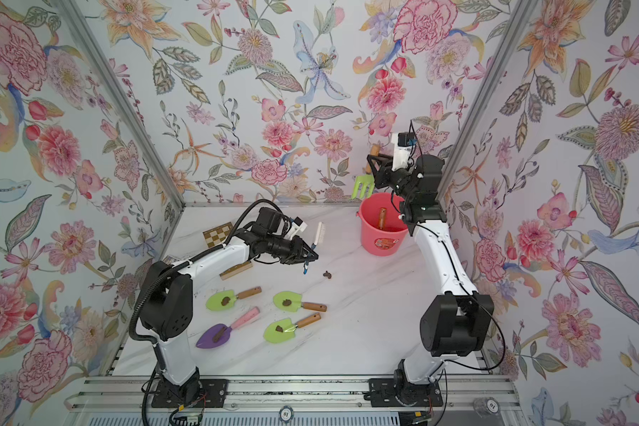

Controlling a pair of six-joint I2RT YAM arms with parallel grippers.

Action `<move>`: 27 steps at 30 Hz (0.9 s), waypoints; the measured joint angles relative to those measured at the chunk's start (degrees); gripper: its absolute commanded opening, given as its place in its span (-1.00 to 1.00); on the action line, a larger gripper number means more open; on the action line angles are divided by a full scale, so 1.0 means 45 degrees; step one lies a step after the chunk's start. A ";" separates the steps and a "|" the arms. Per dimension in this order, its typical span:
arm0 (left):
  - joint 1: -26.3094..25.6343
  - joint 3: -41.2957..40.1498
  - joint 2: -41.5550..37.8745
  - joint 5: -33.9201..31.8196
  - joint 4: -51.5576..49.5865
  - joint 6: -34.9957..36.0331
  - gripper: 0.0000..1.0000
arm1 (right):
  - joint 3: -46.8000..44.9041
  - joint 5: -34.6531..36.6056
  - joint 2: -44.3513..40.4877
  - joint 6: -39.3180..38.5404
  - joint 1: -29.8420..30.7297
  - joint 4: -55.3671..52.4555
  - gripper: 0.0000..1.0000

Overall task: Brush the soil off the hand trowel and place it into the bucket
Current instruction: Place the hand trowel in the bucket.

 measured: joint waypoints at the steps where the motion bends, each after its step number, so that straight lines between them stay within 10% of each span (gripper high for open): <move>1: 0.0024 0.0146 0.0000 -0.0321 -0.0039 0.0068 -1.00 | 0.0000 0.0801 0.0204 -0.0063 -0.0112 -0.0078 -0.91; 10: 0.0039 0.0491 -0.0097 -0.2399 -0.0296 0.0228 -1.00 | -0.0005 0.4449 0.2783 -0.0675 -0.0835 -0.1039 -0.91; 27: 0.0107 0.0787 -0.0267 -0.3381 -0.0714 0.0427 -1.00 | -0.0622 0.4809 0.3798 -0.0860 -0.0826 -0.1987 -0.33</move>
